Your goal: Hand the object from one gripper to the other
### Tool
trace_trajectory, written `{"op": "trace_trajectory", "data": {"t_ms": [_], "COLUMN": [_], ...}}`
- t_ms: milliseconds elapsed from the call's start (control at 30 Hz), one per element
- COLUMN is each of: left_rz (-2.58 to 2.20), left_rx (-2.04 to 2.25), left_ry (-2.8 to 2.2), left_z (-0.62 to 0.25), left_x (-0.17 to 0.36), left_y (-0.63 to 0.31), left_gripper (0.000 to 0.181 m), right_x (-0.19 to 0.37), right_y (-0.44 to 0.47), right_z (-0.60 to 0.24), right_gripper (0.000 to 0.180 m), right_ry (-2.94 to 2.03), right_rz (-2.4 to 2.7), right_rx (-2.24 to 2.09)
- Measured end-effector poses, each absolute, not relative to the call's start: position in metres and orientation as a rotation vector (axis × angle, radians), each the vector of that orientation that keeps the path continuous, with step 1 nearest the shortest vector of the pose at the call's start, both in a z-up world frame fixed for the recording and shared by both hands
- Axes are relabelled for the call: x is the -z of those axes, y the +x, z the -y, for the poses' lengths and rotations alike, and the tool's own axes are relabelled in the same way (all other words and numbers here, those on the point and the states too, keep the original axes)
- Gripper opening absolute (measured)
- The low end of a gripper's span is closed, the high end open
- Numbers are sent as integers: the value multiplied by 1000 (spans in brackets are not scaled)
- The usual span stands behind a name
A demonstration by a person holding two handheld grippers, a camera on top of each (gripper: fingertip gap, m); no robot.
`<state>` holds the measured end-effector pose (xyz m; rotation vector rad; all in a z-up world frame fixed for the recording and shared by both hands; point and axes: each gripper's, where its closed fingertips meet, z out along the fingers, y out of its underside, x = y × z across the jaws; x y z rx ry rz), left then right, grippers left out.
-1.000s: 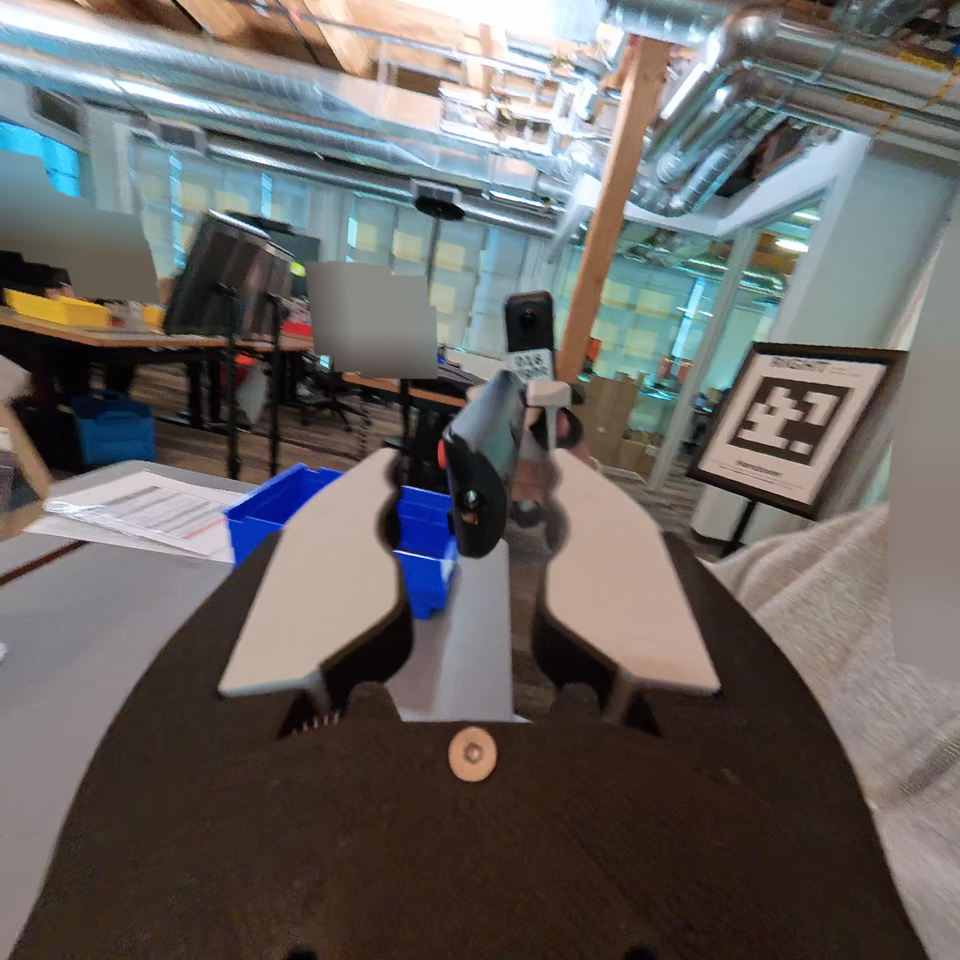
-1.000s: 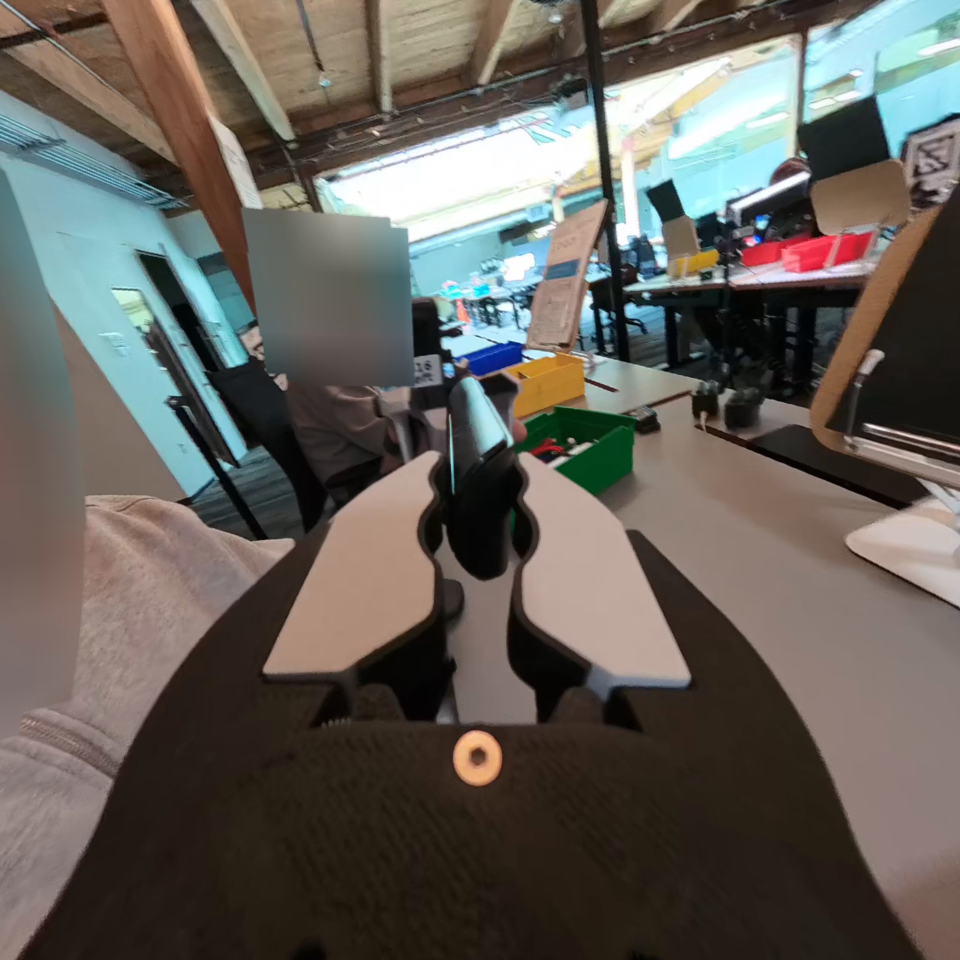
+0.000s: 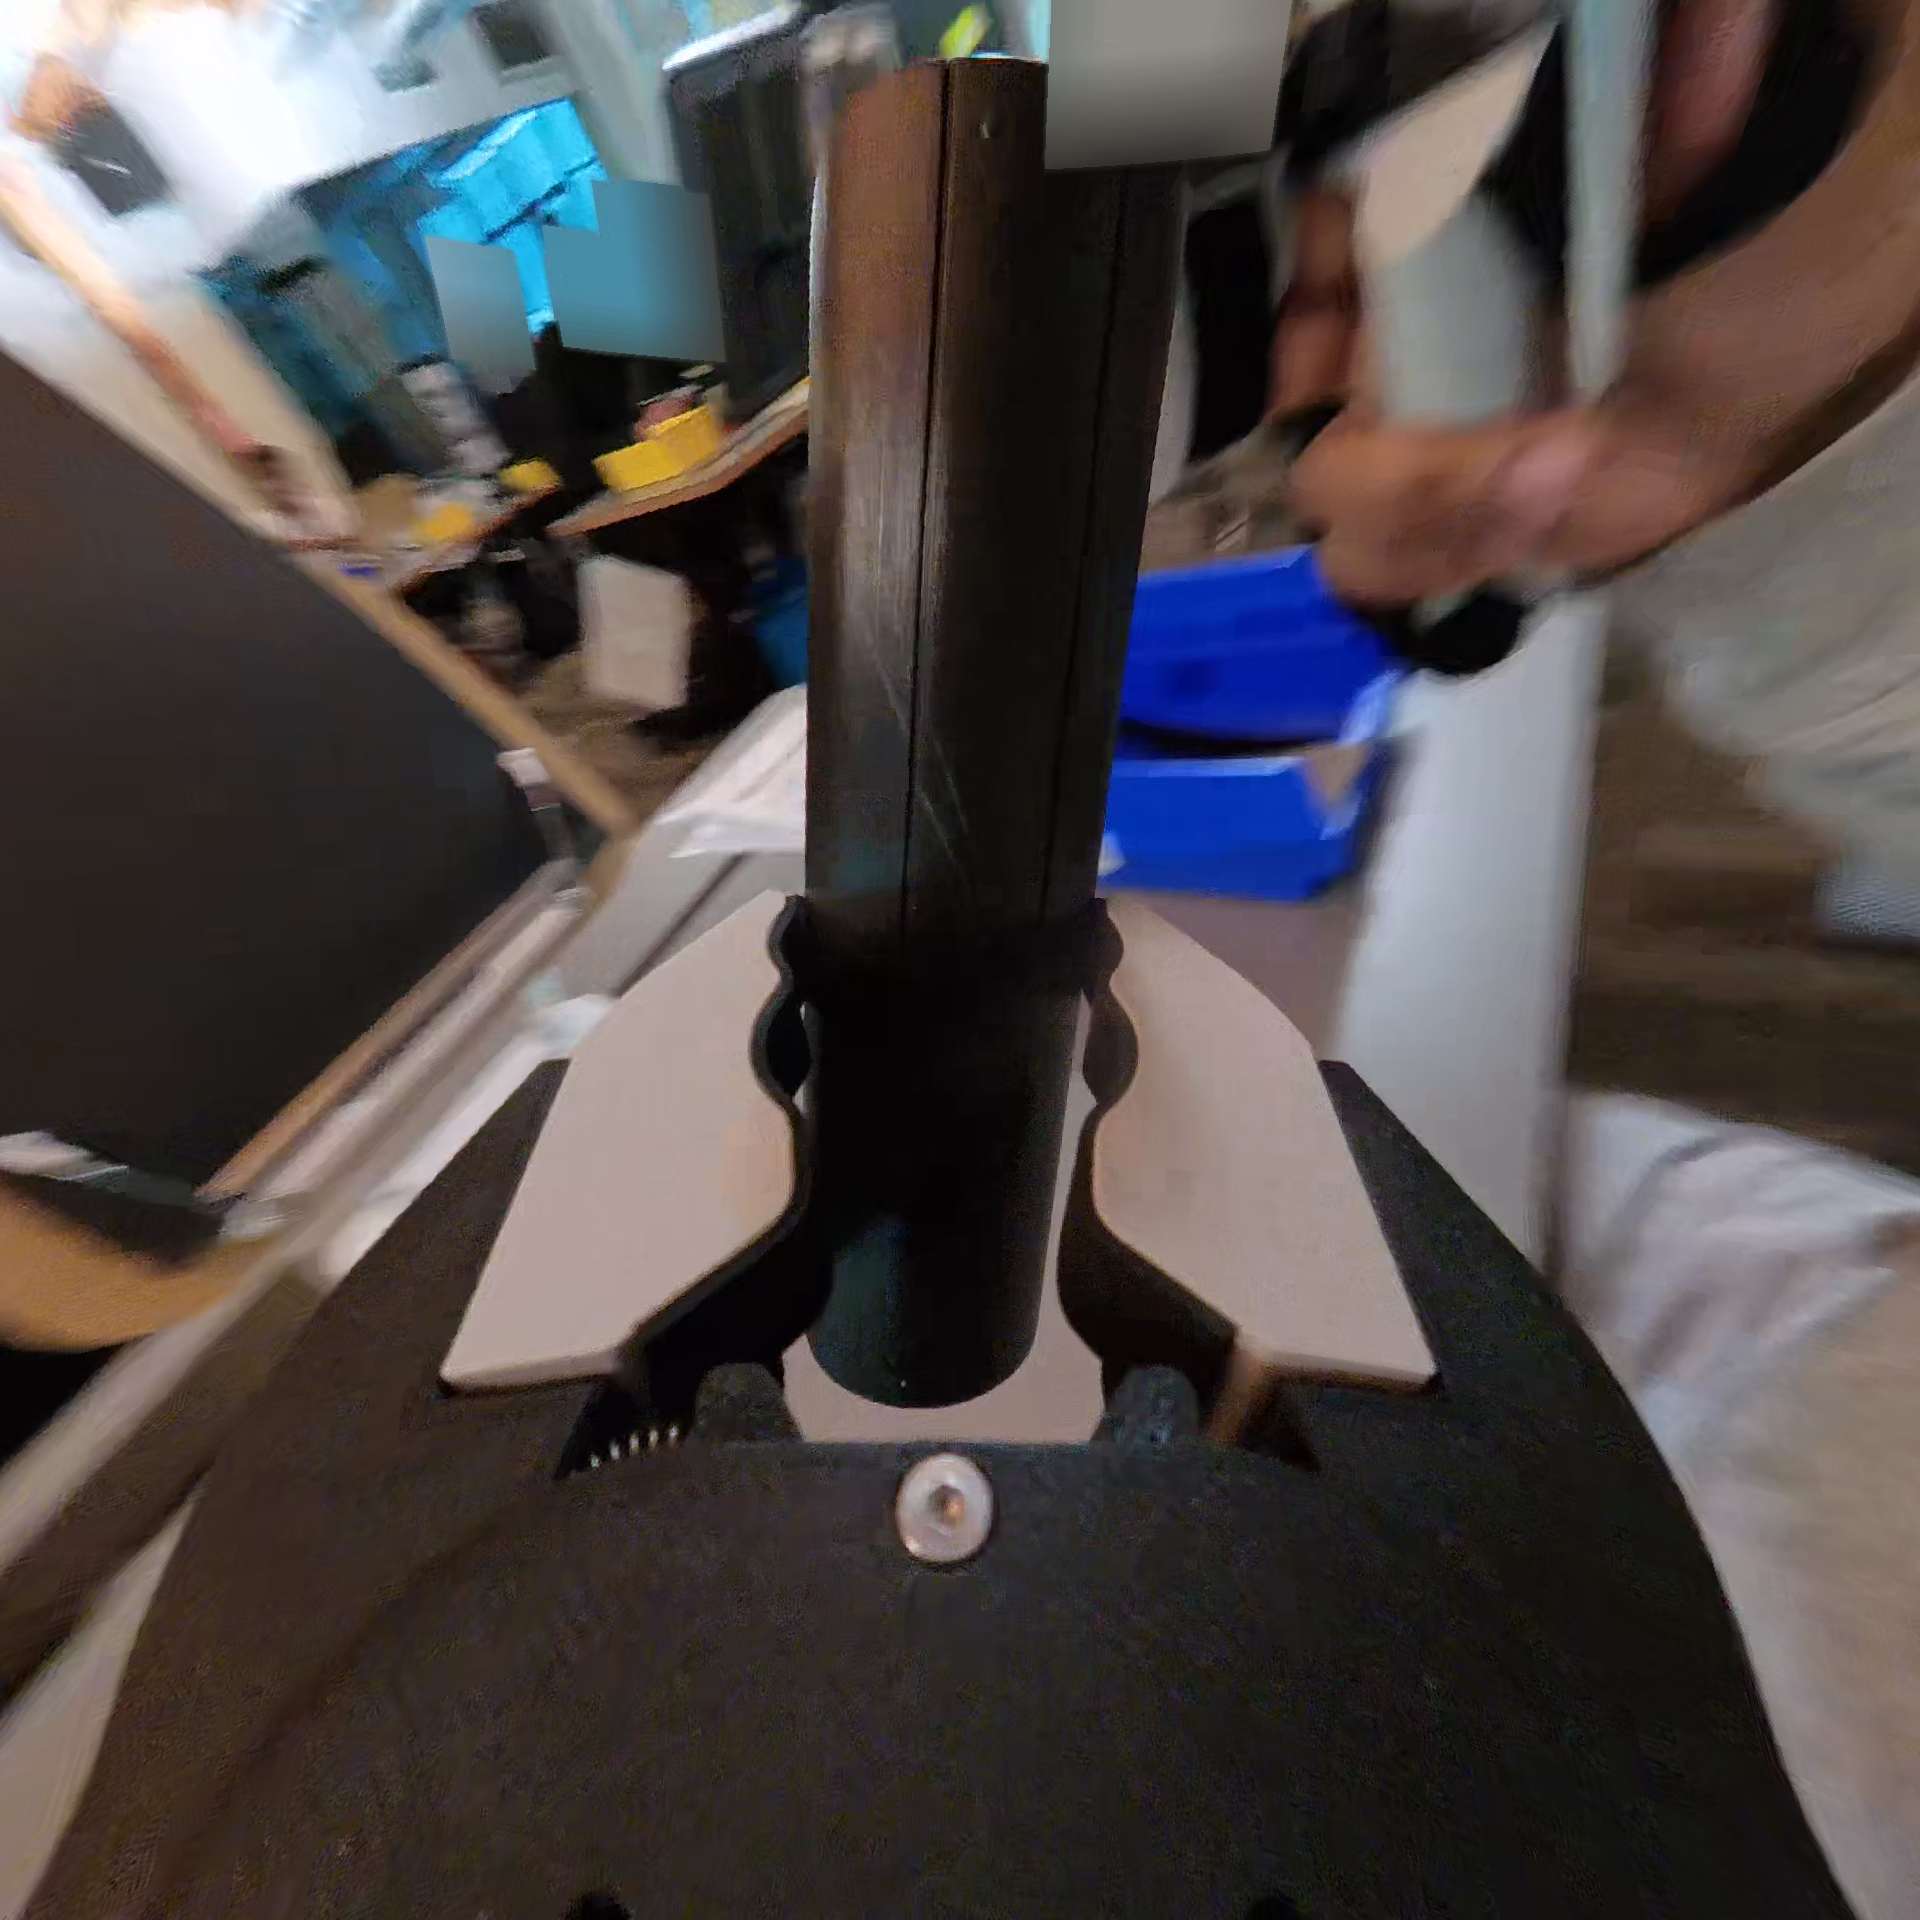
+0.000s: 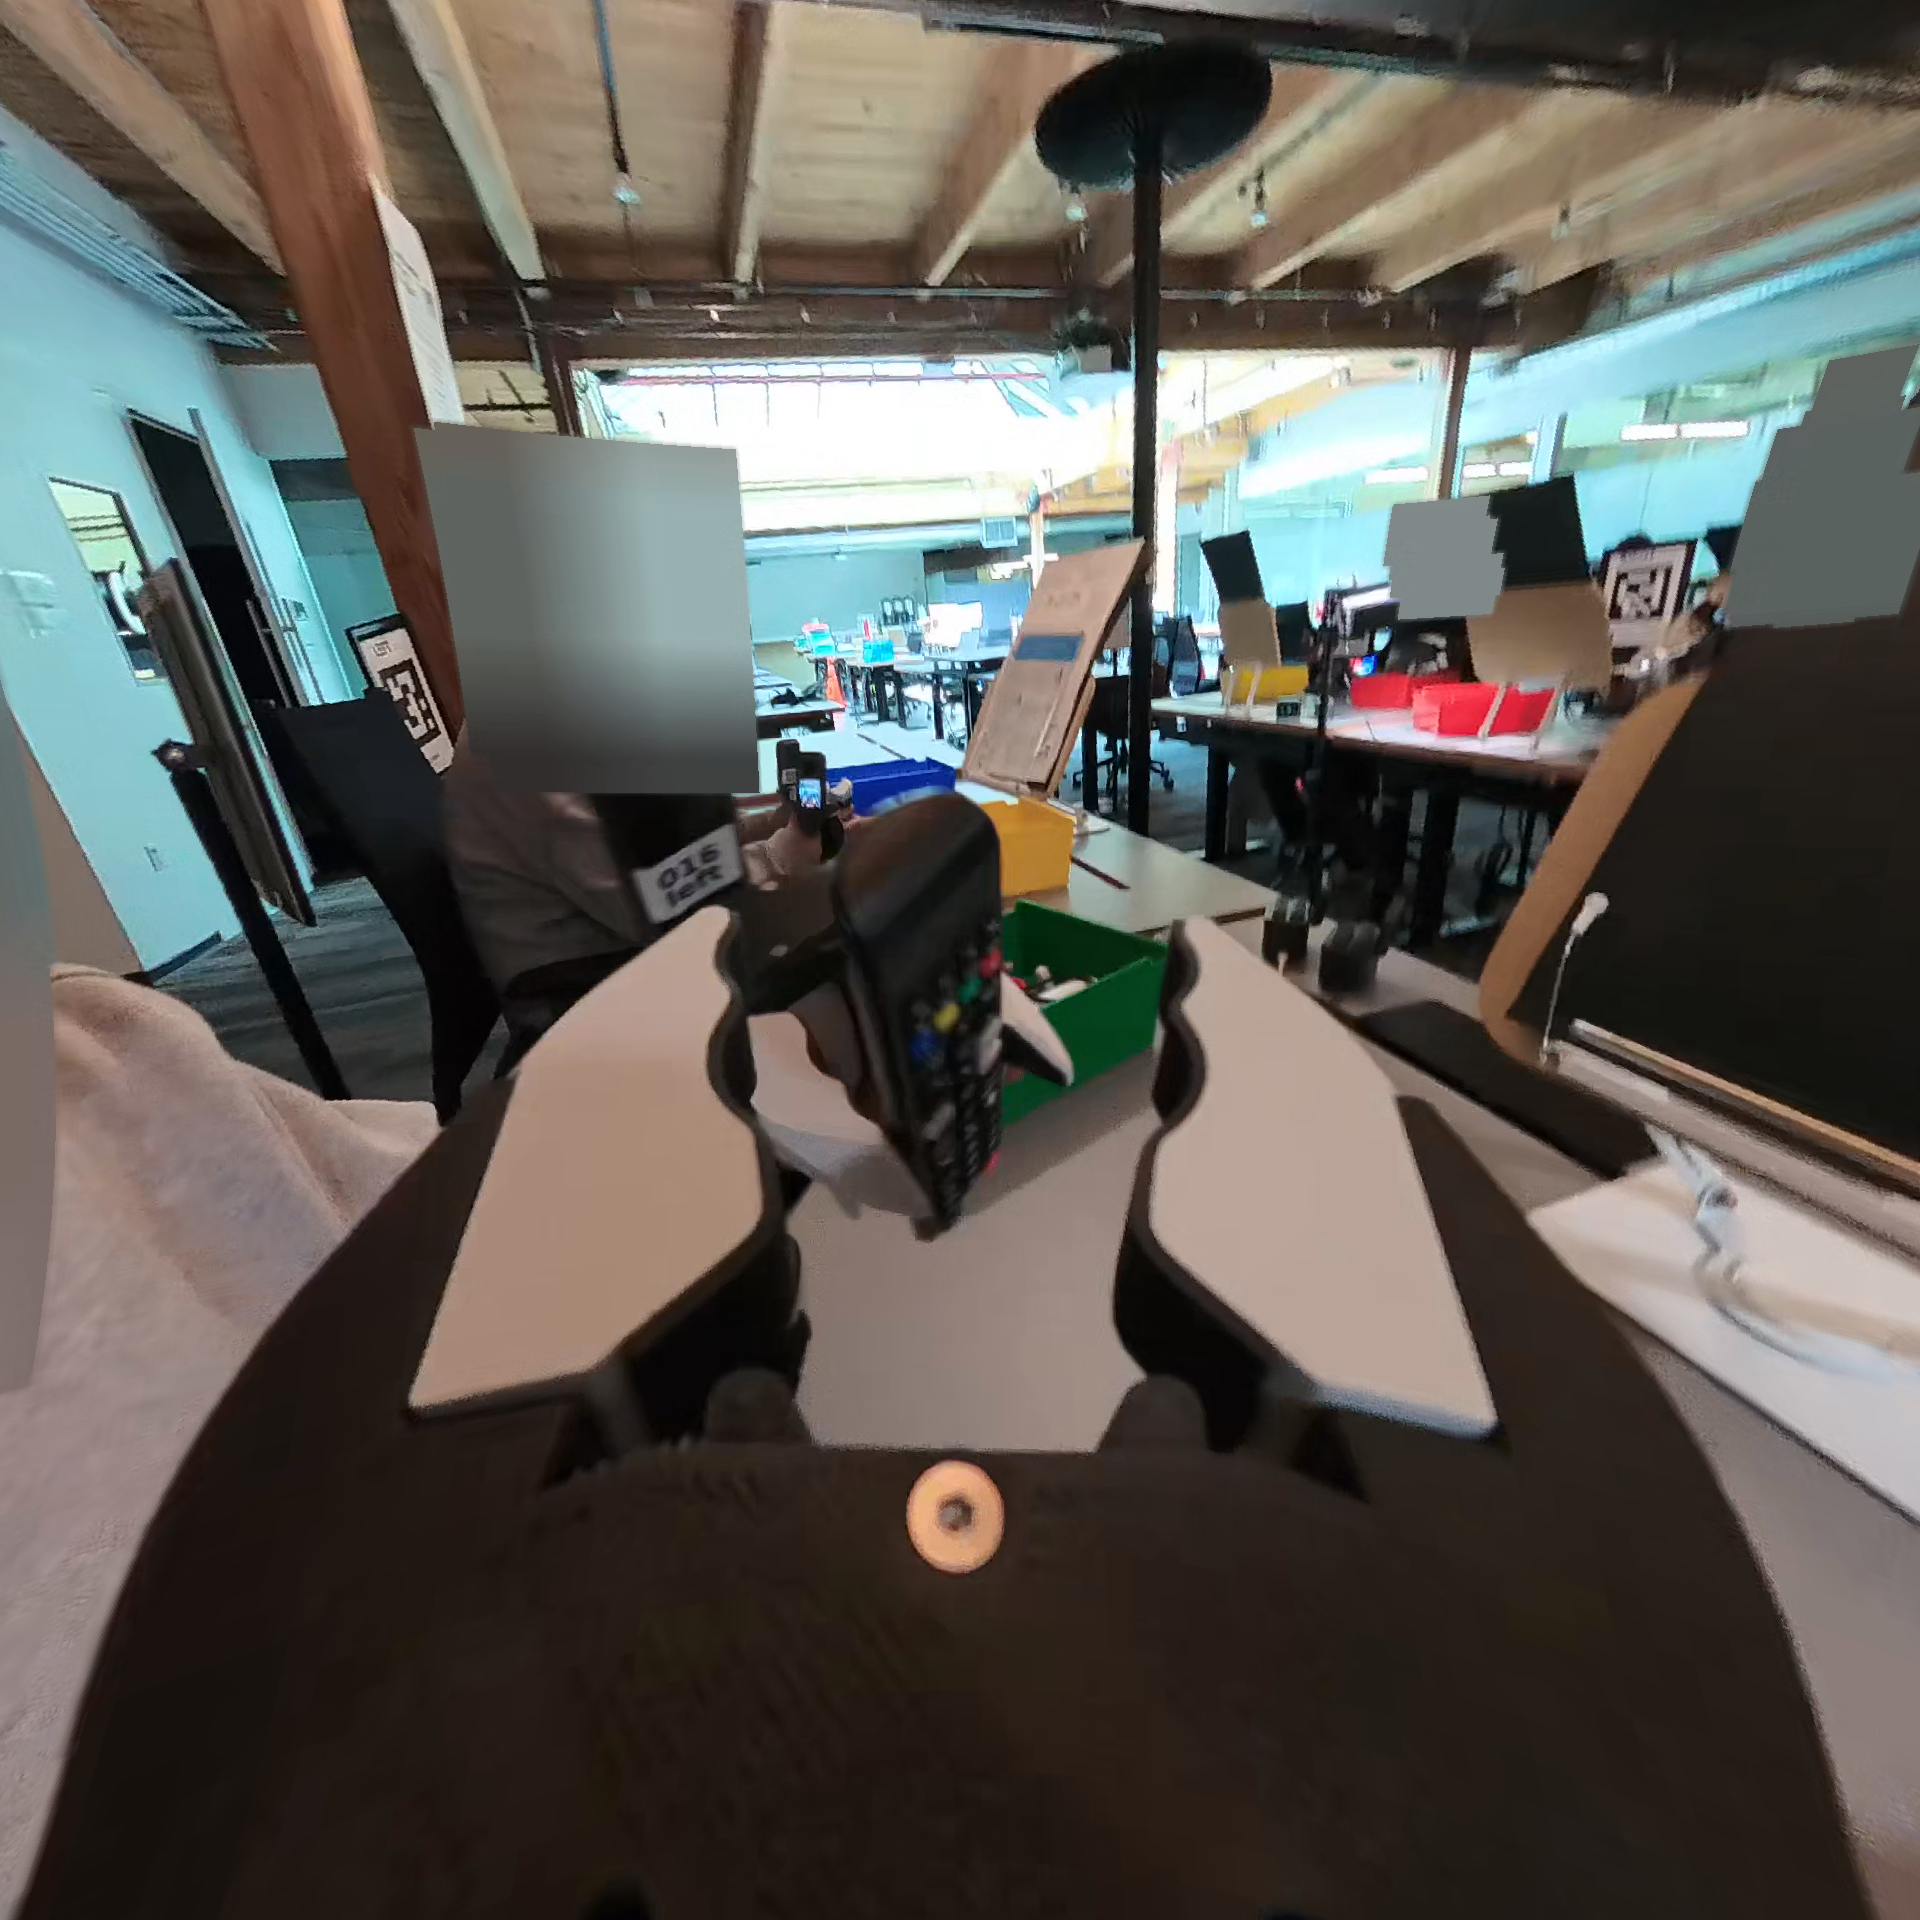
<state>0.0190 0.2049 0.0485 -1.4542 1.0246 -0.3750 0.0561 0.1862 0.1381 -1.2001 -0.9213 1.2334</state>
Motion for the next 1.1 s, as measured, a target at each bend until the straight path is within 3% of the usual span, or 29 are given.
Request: {"op": "trace_trajectory", "data": {"t_ms": [200,300,367,600,700,833,967,1067,1100], "left_rz": [-1011,-1041,-1073,-1060,-1002,-1037,-1103,-1141,-1149], "left_rx": [1242,1322,1333,1355,1368,1292,1162,1113,1101], "left_ry": [-1338,-1350,-1353,-1305,-1307,-1386,-1423,-1385,-1386], "left_z": [-157,-150,-145,-138,-144,-152,-154,-149,-149], "left_x": [-71,-63,-57,-63,-67,-51,-33,-33,-32], "left_y": [41,53,60,65,62,65,74,76,76], "left_gripper": [51,52,52,53,79,94,87,53,53], "right_x": [-136,-127,-118,-122,-120,-122,-121,-119,-120], "right_y": [42,27,20,21,23,28,29,25,24], "right_z": [-163,-153,-151,-145,-152,-159,-159,-158,-156], "right_gripper": [80,76,52,51,51,51,51,50,51], "right_ry": [-1131,-1159,-1187,-1188,-1218,-1251,-1283,-1291,-1278], "right_rz": [1003,1066,1118,1150,1137,1106,1101,1105,1104], "right_rx": [-1419,-1412,-1314,-1224,-1166,-1126,-1129,-1138,-1146]}}
